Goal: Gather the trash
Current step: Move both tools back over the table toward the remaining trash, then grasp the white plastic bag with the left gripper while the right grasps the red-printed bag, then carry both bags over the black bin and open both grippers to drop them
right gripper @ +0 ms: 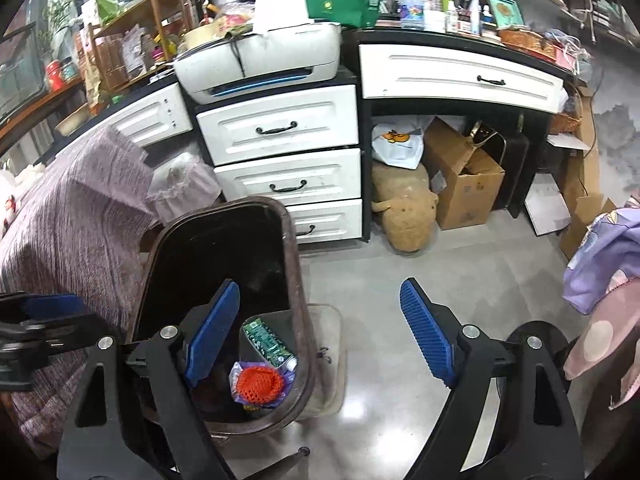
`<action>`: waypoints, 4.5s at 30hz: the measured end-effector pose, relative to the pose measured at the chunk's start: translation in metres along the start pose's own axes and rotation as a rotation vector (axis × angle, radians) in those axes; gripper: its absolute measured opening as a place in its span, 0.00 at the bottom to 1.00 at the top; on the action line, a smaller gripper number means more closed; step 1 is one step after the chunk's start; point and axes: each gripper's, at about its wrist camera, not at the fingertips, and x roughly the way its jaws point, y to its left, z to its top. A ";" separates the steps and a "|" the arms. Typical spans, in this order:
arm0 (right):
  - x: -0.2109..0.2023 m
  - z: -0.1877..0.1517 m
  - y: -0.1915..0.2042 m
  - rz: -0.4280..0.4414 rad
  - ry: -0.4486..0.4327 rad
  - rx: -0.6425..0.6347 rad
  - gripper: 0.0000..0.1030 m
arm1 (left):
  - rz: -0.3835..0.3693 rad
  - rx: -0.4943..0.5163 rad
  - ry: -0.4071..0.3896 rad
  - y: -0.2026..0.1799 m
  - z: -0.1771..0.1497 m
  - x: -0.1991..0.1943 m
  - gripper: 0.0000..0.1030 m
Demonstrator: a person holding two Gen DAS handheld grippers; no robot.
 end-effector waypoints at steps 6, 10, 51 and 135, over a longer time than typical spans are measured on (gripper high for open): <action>-0.008 0.006 -0.003 0.015 -0.008 0.015 0.80 | -0.007 0.049 -0.136 -0.010 -0.003 -0.053 0.80; -0.018 0.016 0.009 0.057 -0.030 0.002 0.84 | 0.027 0.037 -0.185 0.002 -0.009 -0.078 0.83; -0.086 0.042 0.349 0.706 0.046 -0.544 0.87 | 0.589 -0.394 -0.214 0.316 -0.093 -0.213 0.71; -0.037 0.032 0.127 0.378 0.054 -0.303 0.08 | 0.119 -0.095 -0.213 0.074 -0.033 -0.117 0.09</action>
